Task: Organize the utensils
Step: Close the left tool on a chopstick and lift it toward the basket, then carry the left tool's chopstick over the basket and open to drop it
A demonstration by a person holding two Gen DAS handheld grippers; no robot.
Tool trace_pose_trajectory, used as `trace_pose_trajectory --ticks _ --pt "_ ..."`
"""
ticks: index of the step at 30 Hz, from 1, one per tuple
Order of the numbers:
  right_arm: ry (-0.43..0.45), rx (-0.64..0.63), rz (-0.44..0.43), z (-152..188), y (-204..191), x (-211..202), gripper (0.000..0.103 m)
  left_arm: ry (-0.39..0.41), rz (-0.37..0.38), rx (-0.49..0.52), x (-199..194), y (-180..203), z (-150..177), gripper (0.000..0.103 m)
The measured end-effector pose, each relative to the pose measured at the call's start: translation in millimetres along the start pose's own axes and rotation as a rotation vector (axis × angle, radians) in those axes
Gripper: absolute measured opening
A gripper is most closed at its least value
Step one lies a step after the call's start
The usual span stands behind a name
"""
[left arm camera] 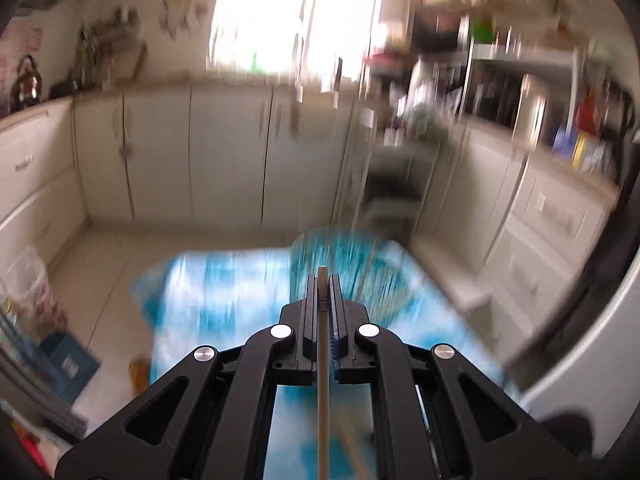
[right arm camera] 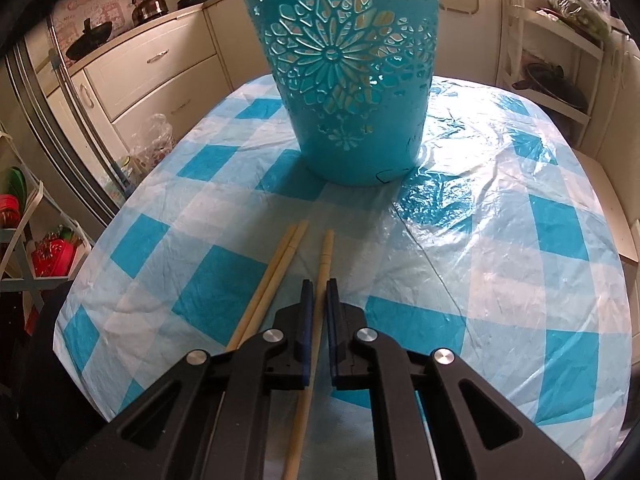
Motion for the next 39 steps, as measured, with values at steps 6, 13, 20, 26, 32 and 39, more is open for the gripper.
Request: trace_pose_trajectory --ticks 6,13,20,26,32,39 --pt "0.025 0.018 -0.011 0 2 -1 0.007 0.270 0.061 -0.050 -24 34 -90 0.005" --pt "0.036 0.018 -0.021 -1 2 -1 0.007 0.509 0.013 -0.112 -16 52 -138 0.005" --pt "0.039 0.007 -0.025 -3 2 -1 0.007 0.477 -0.112 -0.153 65 36 -125 0.005" --pt "0.037 0.004 -0.031 -3 2 0 0.007 0.388 -0.169 -0.147 103 17 -88 0.005" --pt "0.033 -0.007 -0.025 -4 1 0 0.007 0.333 -0.203 -0.062 106 17 -73 0.005" --pt "0.026 -0.017 -0.011 -4 0 1 0.007 0.234 -0.207 -0.057 115 16 -65 0.005"
Point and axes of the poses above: each gripper's, at about its wrist camera, not at the fingertips, and x roughly the way its jaws point, y to its right, z to its underside, the point moved 10 cm from there along x, roughly the way its jaws point, and after that the axes turned 10 degrees about -x, right-handed, at the moved point
